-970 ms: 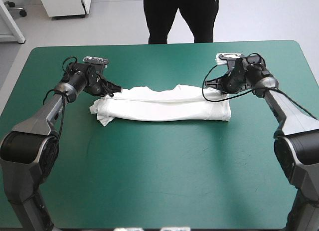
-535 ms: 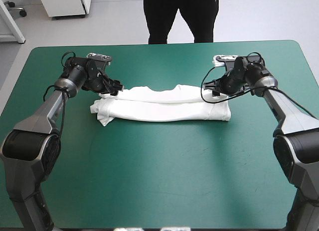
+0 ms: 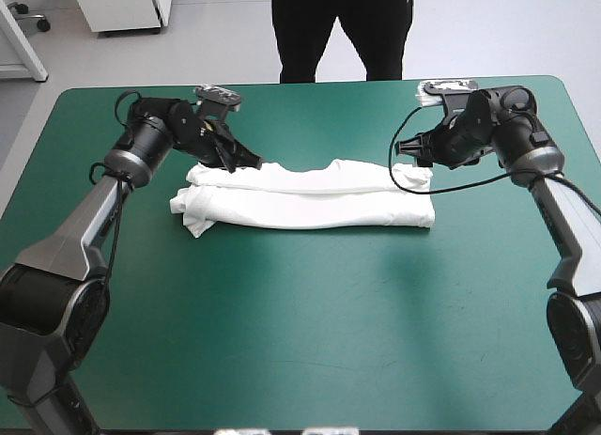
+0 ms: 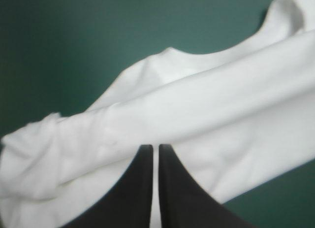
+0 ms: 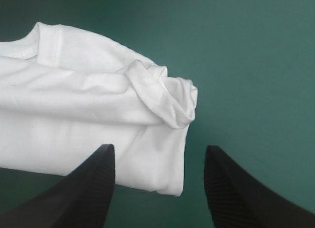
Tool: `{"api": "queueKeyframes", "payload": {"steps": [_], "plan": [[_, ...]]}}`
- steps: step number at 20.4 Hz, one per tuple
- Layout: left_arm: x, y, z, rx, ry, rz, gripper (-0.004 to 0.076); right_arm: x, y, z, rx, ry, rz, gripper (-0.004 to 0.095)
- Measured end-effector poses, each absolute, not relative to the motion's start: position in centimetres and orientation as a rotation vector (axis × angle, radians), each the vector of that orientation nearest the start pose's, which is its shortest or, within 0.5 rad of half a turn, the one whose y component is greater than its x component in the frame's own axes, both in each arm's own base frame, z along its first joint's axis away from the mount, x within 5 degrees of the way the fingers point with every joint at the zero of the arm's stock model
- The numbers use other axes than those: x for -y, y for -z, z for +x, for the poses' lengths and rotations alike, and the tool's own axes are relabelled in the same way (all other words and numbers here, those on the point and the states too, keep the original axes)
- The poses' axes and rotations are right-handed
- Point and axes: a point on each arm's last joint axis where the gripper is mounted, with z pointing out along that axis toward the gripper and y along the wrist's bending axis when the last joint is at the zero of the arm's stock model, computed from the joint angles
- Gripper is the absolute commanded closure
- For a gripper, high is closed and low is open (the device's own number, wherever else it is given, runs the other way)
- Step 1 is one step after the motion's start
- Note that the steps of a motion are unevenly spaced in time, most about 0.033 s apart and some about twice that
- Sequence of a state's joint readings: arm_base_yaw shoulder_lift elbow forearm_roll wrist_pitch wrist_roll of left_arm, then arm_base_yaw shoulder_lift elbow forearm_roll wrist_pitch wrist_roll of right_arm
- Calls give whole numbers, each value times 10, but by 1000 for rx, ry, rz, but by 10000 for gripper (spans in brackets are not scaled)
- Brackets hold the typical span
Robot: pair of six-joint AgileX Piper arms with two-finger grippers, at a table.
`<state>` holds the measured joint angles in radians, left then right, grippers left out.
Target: Fold the cloth
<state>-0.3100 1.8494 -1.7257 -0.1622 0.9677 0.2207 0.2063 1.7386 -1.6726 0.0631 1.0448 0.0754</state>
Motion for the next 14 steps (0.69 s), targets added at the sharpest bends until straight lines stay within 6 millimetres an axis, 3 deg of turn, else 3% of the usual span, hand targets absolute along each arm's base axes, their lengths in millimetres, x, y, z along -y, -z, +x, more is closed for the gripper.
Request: {"api": "queueKeyframes", "payload": {"steps": [3, 6, 14], "plan": [[175, -320, 383, -2431, 285, 705, 733, -83, -344, 372, -2615, -189, -131, 399], [203, -304, 381, -2421, 307, 775, 733, -85, -344, 372, -2622, -216, -119, 399], [219, -238, 398, -2557, 308, 813, 733, -86, -344, 371, -2628, -293, -87, 399]]}}
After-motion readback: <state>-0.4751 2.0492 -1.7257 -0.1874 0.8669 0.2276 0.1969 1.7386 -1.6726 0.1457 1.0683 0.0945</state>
